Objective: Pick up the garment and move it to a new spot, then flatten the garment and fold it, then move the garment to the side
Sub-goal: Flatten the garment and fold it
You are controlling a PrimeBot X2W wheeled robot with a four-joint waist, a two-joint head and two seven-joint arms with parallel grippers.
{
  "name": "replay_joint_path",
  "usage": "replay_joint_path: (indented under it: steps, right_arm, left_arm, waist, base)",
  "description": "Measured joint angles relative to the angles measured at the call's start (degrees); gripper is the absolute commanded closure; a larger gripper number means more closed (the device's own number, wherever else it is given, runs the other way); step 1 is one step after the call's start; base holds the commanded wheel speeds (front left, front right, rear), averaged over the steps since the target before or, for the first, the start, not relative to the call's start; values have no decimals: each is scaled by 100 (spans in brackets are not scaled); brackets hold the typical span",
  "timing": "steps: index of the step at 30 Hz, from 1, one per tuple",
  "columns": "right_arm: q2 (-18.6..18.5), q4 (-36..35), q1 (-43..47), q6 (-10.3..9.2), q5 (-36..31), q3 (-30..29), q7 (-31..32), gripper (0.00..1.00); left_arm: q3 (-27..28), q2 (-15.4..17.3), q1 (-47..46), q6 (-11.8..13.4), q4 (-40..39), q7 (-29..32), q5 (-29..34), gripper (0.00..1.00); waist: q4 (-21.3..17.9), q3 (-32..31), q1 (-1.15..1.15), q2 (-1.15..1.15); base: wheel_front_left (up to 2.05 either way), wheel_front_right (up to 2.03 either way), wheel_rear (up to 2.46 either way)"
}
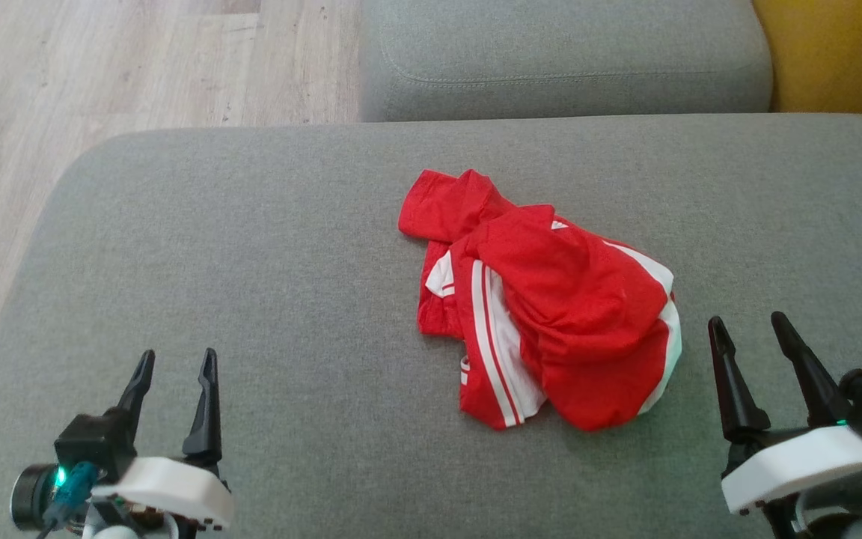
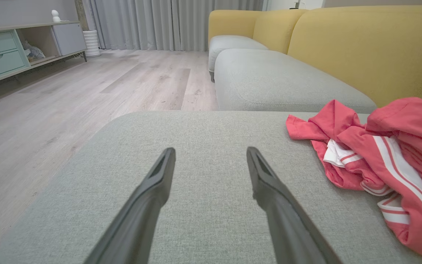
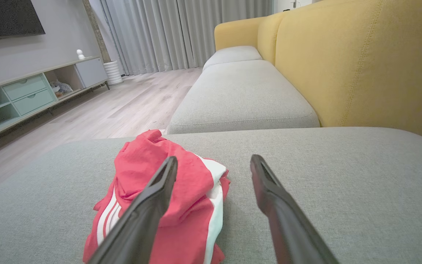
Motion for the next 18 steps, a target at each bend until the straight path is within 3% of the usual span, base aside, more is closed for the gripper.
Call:
replay_joint_path:
  steps: [5,10,14,18]
  right_arm:
    - [0,-16,-2,0,0,-20,1,0]
    - [1,-108,-38,0,-5,-38,10,0]
    - [1,-158,-138,0,-33,-45,9,0]
    - [2,-225,-407,0,-58,-77,7,0]
  left_arm:
    - [-58,15,-62,-12,-40,-16,108,0]
    - [-371,-92,-813,-310,-86,179,212,0]
    - [-615,-376,-1646,-519,-48,374,341,0]
    - [-1040,-977,-2784,-825,219,739,463,0]
  waist:
    - [19,40,0,0]
    - [36,241,0,0]
    - [25,442,1,0]
    - [-22,782,1,0]
  base:
    - [0,0,0]
    - [0,0,0]
    - [0,0,0]
    - [0,0,0]
